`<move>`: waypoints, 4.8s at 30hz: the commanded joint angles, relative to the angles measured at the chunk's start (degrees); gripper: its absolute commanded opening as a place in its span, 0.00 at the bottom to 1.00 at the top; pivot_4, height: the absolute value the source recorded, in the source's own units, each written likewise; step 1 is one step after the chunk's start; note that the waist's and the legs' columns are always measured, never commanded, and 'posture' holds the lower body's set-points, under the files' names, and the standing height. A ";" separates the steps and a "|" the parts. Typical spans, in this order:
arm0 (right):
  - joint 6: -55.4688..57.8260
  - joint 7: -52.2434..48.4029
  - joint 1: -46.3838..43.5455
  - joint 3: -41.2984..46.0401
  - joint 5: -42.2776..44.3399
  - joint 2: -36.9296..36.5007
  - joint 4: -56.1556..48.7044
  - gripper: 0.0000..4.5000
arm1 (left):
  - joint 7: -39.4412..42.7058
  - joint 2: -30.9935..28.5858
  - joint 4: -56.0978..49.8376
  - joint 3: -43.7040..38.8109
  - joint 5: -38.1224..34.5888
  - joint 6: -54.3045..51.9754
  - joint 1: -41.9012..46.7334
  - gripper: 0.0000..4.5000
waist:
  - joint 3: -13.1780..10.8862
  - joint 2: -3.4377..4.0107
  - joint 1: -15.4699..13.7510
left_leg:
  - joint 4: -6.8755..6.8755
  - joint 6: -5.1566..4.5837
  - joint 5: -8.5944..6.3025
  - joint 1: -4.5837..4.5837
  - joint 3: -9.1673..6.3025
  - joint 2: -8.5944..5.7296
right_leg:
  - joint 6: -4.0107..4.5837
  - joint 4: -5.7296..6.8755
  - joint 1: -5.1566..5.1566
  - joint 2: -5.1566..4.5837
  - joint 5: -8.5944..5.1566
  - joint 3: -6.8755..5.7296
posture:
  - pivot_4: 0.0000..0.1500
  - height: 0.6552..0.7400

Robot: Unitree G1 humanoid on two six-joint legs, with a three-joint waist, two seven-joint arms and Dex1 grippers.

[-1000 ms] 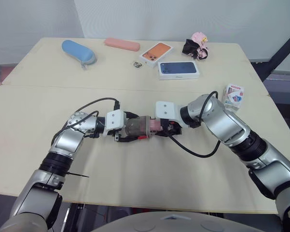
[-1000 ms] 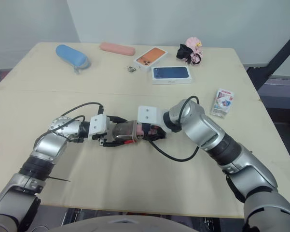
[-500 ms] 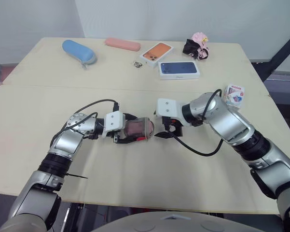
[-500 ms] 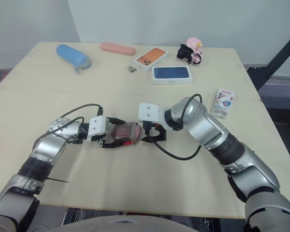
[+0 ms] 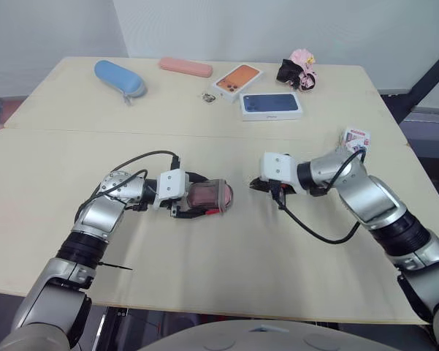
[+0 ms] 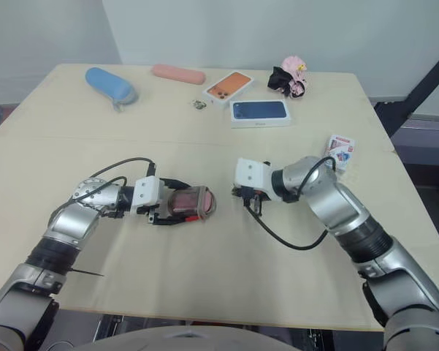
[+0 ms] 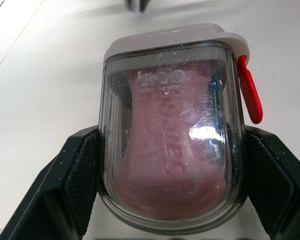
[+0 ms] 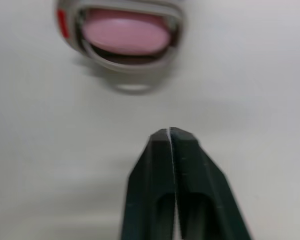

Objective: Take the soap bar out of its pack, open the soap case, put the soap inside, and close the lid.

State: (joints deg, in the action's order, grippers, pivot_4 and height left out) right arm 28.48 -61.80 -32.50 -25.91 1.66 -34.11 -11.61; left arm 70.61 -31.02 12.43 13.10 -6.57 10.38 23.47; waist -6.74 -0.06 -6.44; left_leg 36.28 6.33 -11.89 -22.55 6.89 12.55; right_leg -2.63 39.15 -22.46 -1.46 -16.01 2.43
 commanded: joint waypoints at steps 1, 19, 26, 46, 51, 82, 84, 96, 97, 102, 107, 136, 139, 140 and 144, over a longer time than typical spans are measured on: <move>-1.51 -0.27 -0.46 0.22 0.46 0.50 -2.00 0.01 | 0.13 -0.23 -2.07 -0.49 -1.15 0.34 1.24 0.78 | 0.00 0.00 0.02 | 0.00 0.00 0.00 0.00 0.00 0.00 | 0.00 0.00 0.00 0.00 0.00 0.00 | 1.00 1.00; -2.79 -0.02 -2.00 -1.30 -1.52 3.31 -0.41 0.01 | -0.72 0.05 -3.35 -0.44 -1.17 -0.81 0.88 0.78 | 0.00 0.00 0.14 | 0.00 0.00 0.00 0.00 0.00 -0.01 | 0.00 0.01 0.00 -0.01 0.00 -0.01 | 1.00 1.00; -1.15 -2.79 2.02 1.54 1.15 -3.28 -2.65 0.01 | -0.66 -0.67 -3.72 -0.98 -1.23 0.11 0.38 0.78 | 0.00 0.00 -0.15 | 0.00 0.00 0.00 -0.01 0.00 -0.01 | 0.00 -0.04 0.02 0.00 0.00 0.01 | 1.00 1.00; 59.59 3.00 11.57 31.07 40.68 -0.99 -7.36 0.99 | -0.99 0.31 -6.90 -0.04 -1.45 3.33 -0.86 0.78 | 0.00 0.01 -1.35 | 0.00 0.00 0.00 0.02 0.00 -0.01 | 0.00 -0.08 0.04 0.02 0.00 0.02 | 1.00 1.00; 64.02 11.00 9.39 33.25 44.65 4.41 -5.76 0.99 | -2.46 1.06 -8.46 0.77 -0.25 5.28 -1.18 0.78 | 0.02 0.05 -1.33 | 0.00 0.00 0.00 0.03 0.00 -0.01 | 0.01 -0.04 0.03 0.05 0.00 0.01 | 1.00 1.00; 63.99 60.57 2.66 37.97 82.64 17.85 11.07 0.99 | -11.89 5.40 -11.23 5.75 6.27 7.12 -0.51 0.78 | 0.02 0.08 -1.35 | -0.04 0.02 0.00 -0.01 0.00 -0.04 | 0.00 -0.14 0.02 0.00 0.00 -0.10 | 1.00 1.00; 63.77 61.92 3.18 37.54 84.45 17.57 11.03 0.99 | -12.44 5.40 -11.12 5.67 6.48 7.18 -0.42 0.78 | 0.02 0.08 -1.31 | -0.05 0.02 0.00 -0.01 0.00 -0.04 | 0.00 -0.14 0.02 -0.01 0.00 -0.10 | 1.00 1.00; 55.90 69.96 5.58 30.67 97.58 13.03 10.88 0.99 | -13.85 5.93 -11.29 5.63 5.83 5.79 -0.06 0.78 | 0.02 0.08 -1.23 | -0.06 0.05 -0.02 0.00 0.00 -0.04 | -0.01 -0.20 0.02 -0.01 0.00 -0.09 | 1.00 1.00; 55.07 70.38 5.70 29.93 98.52 12.51 10.80 0.99 | -13.82 5.94 -11.28 5.63 5.81 5.79 -0.02 0.78 | 0.02 0.08 -1.24 | -0.06 0.05 -0.02 0.00 0.00 -0.04 | -0.01 -0.23 0.02 -0.01 0.00 -0.09 | 1.00 1.00; 51.40 72.22 6.25 26.57 101.44 10.45 10.73 0.99 | -13.83 5.98 -11.23 5.62 5.82 5.79 0.11 0.78 | 0.02 0.08 -1.30 | -0.06 0.06 -0.02 -0.01 0.00 -0.04 | -0.02 -0.25 0.02 0.00 0.00 -0.10 | 1.00 1.00; 48.88 73.17 6.56 24.29 102.45 9.10 11.04 0.66 | -13.83 6.03 -11.14 5.59 5.78 5.77 0.24 0.78 | 0.02 0.08 -1.30 | -0.06 0.07 -0.03 -0.02 0.00 -0.04 | -0.02 -0.26 0.02 0.00 0.00 -0.11 | 1.00 1.00; 48.87 60.99 5.45 21.46 87.74 4.68 6.75 0.46 | -5.35 2.26 -8.33 1.08 -5.12 -7.78 3.63 1.00 | 0.02 0.07 -1.26 | -0.07 0.08 -0.04 -0.08 -0.01 -0.05 | -0.03 -0.27 0.01 0.04 0.01 -0.12 | 1.00 1.00; 49.76 53.93 3.28 19.04 80.28 0.65 3.35 0.46 | -1.84 -0.50 -9.50 0.02 -9.31 -16.64 4.24 1.00 | 0.01 0.08 -1.26 | -0.11 0.09 -0.05 -0.05 -0.01 -0.05 | -0.03 -0.38 0.02 0.05 0.00 -0.12 | 1.00 1.00; 49.74 51.07 2.21 18.02 77.67 -1.05 1.97 0.46 | -1.01 -1.44 -10.02 -0.37 -10.70 -20.30 4.70 1.00 | 0.00 0.10 -1.32 | -0.11 0.09 -0.05 -0.06 -0.01 -0.06 | -0.03 -0.40 0.01 0.04 0.00 -0.12 | 1.00 1.00; 44.88 35.78 -4.28 8.89 63.23 -10.31 -6.15 0.46 | -0.14 -3.71 -12.56 -0.83 -13.43 -30.68 6.68 1.00 | -0.03 0.13 -1.50 | -0.15 0.09 -0.04 -0.08 -0.02 -0.06 | -0.03 -0.53 0.03 0.04 0.01 -0.16 | 1.00 1.00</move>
State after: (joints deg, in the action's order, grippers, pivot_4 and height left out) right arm 76.11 -19.25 -34.26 -14.58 70.18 -42.21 -13.14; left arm 70.13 -34.15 3.11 14.03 -17.99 -17.21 28.50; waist -6.77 0.07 -7.95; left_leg 36.15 6.42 -11.93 -22.64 6.87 12.49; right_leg -2.66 38.62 -22.44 -1.42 -16.01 2.27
